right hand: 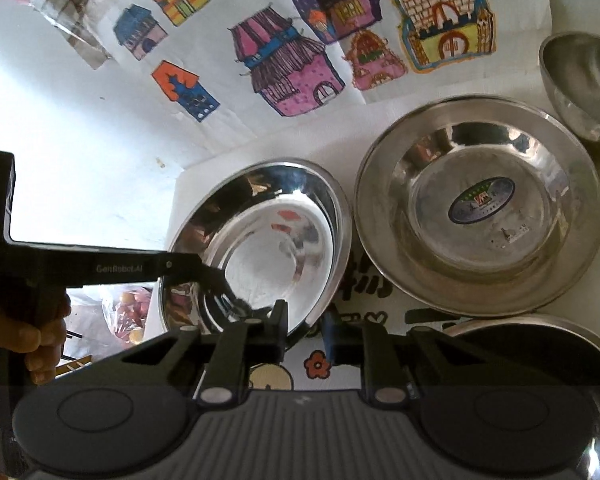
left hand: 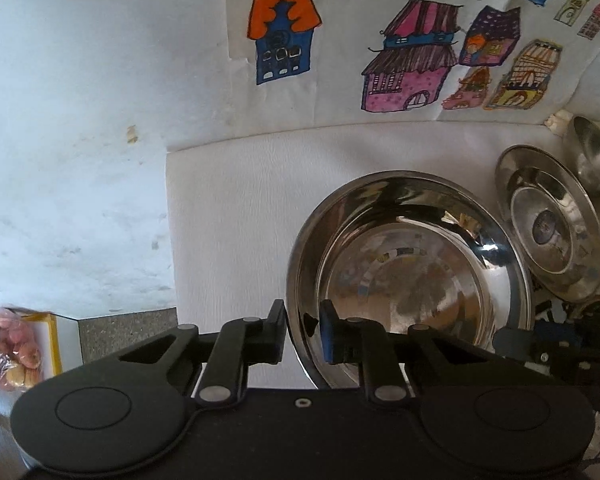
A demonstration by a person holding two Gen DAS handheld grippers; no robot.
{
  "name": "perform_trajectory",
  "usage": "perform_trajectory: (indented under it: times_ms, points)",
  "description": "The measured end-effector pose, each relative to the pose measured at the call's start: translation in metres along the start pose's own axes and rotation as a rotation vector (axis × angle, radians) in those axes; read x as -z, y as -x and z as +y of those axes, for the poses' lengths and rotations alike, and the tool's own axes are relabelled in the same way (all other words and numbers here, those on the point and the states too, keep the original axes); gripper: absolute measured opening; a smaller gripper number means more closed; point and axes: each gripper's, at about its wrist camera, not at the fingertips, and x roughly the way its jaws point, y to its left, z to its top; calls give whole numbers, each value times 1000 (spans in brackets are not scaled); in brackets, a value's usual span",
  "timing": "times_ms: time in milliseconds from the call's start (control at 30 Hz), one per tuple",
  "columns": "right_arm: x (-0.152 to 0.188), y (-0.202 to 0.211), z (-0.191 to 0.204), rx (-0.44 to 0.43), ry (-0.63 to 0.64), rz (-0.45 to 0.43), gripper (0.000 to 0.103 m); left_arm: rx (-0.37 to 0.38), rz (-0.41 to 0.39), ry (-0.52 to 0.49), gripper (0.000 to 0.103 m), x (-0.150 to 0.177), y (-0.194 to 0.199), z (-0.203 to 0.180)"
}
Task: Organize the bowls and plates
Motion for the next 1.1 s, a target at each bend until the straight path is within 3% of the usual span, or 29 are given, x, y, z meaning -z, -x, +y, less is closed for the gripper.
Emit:
perform_trajectory:
  times_ms: [267, 633, 1100]
  points:
    - [10, 33, 2, 5, 58, -42, 20, 14, -49, 21, 19, 22, 31, -14]
    - [43, 89, -31, 47, 75, -85, 20, 56, -105, -23, 19, 48, 62, -76]
    - [80, 145, -84, 115, 55, -44, 20, 77, -67, -106, 20, 94, 62, -157]
